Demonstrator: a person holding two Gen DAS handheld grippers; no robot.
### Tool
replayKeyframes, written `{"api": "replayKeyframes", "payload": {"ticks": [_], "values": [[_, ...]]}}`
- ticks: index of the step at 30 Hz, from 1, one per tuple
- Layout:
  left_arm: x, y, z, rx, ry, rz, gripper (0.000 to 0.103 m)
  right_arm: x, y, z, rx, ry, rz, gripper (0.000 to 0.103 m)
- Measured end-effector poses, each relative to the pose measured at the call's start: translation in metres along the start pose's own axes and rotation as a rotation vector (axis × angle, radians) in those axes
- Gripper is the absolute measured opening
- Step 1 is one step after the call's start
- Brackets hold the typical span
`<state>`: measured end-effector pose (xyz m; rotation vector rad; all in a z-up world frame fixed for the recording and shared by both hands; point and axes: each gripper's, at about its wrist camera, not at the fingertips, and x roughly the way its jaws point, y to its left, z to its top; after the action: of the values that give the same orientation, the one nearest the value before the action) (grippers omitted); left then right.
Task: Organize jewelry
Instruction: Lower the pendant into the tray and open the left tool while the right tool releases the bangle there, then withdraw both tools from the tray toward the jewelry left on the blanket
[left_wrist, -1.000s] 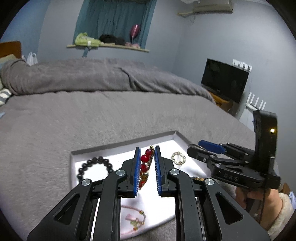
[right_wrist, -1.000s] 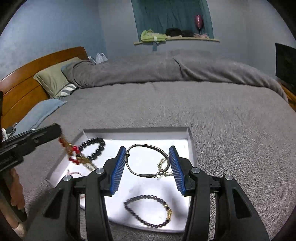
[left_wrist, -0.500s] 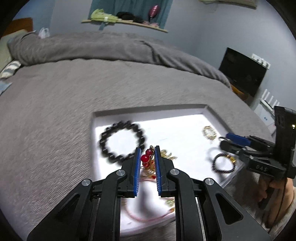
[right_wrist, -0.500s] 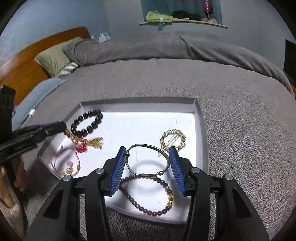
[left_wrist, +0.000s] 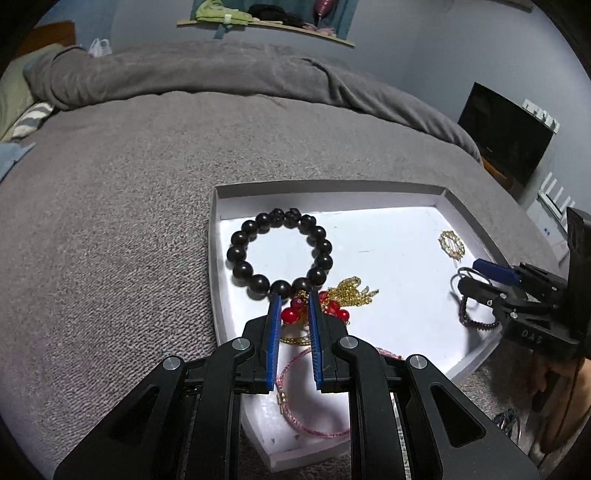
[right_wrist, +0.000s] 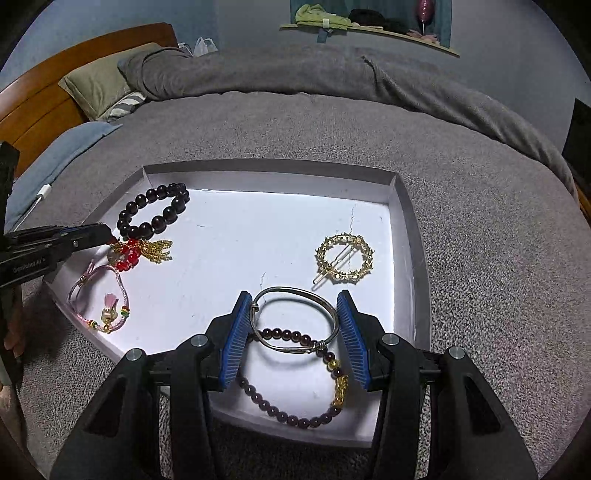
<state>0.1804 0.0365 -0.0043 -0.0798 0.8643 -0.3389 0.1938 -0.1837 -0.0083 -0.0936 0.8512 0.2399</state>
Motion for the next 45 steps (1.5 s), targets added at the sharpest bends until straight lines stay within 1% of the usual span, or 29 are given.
{"api": "replayKeyframes", "payload": {"ticks": [8, 15, 18, 19, 20, 21, 22, 23, 24, 26, 28, 29, 31, 32, 33, 34, 35, 36, 37, 40, 42, 45], "values": [[0.002, -0.004, 0.001, 0.016, -0.013, 0.043, 0.016, 0.006, 0.001, 0.002, -0.004, -0.014, -0.052, 0.048], [0.001, -0.006, -0.001, 0.016, -0.013, 0.039, 0.016, 0.004, -0.001, 0.002, 0.004, -0.027, -0.056, 0.048], [0.001, -0.005, 0.0, 0.014, -0.011, 0.034, 0.016, 0.002, -0.003, 0.003, 0.015, -0.036, -0.049, 0.051], [0.001, -0.005, 0.0, 0.012, -0.01, 0.03, 0.019, 0.0, -0.003, 0.003, 0.019, -0.043, -0.045, 0.057], [0.0, -0.005, 0.0, 0.011, -0.012, 0.028, 0.022, -0.003, -0.004, 0.003, 0.024, -0.055, -0.036, 0.06], [-0.002, -0.005, 0.0, 0.008, -0.021, 0.025, 0.031, -0.007, -0.005, 0.004, 0.029, -0.07, -0.025, 0.064], [-0.004, -0.005, 0.001, 0.007, -0.028, 0.022, 0.034, -0.01, -0.005, 0.004, 0.033, -0.082, -0.019, 0.064], [-0.006, -0.006, 0.001, 0.007, -0.035, 0.016, 0.034, -0.014, -0.006, 0.005, 0.04, -0.098, -0.015, 0.064], [-0.01, -0.007, 0.002, 0.006, -0.044, 0.008, 0.035, -0.018, -0.007, 0.005, 0.05, -0.116, -0.011, 0.067], [-0.015, -0.009, 0.002, 0.002, -0.061, 0.002, 0.039, -0.027, -0.011, 0.006, 0.077, -0.165, 0.01, 0.082], [-0.023, -0.011, 0.002, 0.002, -0.089, 0.003, 0.051, -0.038, -0.016, 0.007, 0.108, -0.218, 0.021, 0.086], [-0.026, -0.011, 0.002, 0.001, -0.099, 0.011, 0.051, -0.043, -0.017, 0.007, 0.119, -0.237, 0.022, 0.087], [-0.035, -0.011, 0.001, -0.009, -0.12, 0.025, 0.052, -0.053, -0.021, 0.006, 0.146, -0.286, 0.023, 0.096], [-0.039, -0.011, 0.001, -0.022, -0.131, 0.023, 0.052, -0.057, -0.023, 0.006, 0.156, -0.307, 0.025, 0.098], [-0.044, -0.01, 0.0, -0.039, -0.145, 0.018, 0.053, -0.061, -0.023, 0.005, 0.162, -0.325, 0.024, 0.098], [-0.047, -0.011, -0.001, -0.049, -0.154, 0.019, 0.058, -0.065, -0.024, 0.005, 0.168, -0.341, 0.017, 0.098], [-0.05, -0.012, -0.002, -0.06, -0.164, 0.023, 0.065, -0.068, -0.025, 0.004, 0.174, -0.355, 0.012, 0.098], [-0.054, -0.012, -0.004, -0.068, -0.176, 0.033, 0.079, -0.071, -0.027, 0.003, 0.182, -0.365, 0.01, 0.098], [-0.058, -0.014, -0.007, -0.083, -0.197, 0.052, 0.083, -0.075, -0.028, 0.001, 0.195, -0.374, 0.012, 0.098], [-0.065, -0.021, -0.012, -0.097, -0.206, 0.049, 0.087, -0.082, -0.035, -0.008, 0.249, -0.366, 0.029, 0.098], [-0.069, -0.026, -0.016, -0.091, -0.209, 0.065, 0.09, -0.087, -0.038, -0.014, 0.27, -0.36, 0.032, 0.098], [-0.074, -0.038, -0.023, -0.06, -0.219, 0.099, 0.092, -0.1, -0.04, -0.025, 0.283, -0.379, 0.001, 0.098]]}}
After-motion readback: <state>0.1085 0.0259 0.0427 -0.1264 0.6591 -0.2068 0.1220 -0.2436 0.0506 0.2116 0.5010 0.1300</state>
